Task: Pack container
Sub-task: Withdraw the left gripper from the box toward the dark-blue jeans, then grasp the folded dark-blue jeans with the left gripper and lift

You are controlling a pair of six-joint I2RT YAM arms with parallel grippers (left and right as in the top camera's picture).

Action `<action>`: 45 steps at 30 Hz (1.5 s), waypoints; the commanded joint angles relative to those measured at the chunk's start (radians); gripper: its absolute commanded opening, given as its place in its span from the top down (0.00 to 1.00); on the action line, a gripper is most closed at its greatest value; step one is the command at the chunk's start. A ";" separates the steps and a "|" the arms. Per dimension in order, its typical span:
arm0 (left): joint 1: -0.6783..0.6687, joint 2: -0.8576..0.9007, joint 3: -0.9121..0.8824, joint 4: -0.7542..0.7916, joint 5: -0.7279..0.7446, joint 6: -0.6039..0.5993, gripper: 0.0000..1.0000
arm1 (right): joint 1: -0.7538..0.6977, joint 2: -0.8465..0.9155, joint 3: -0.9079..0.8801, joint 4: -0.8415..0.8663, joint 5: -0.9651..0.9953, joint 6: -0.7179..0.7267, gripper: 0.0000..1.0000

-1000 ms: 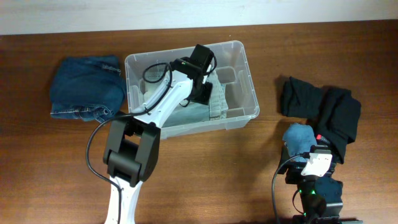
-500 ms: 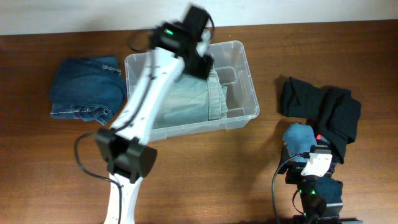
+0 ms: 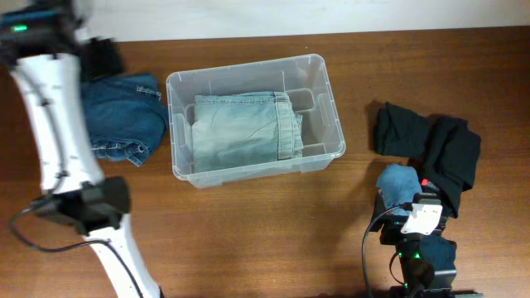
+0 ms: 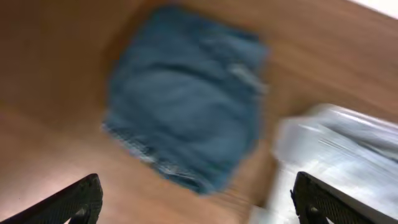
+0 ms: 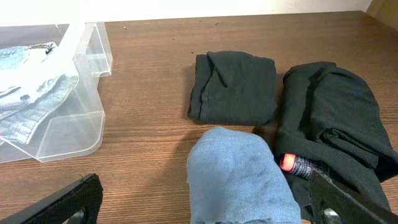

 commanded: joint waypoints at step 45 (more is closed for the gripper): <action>0.445 0.634 -0.050 0.131 0.966 0.432 0.99 | -0.007 -0.007 -0.007 -0.003 0.008 0.004 0.02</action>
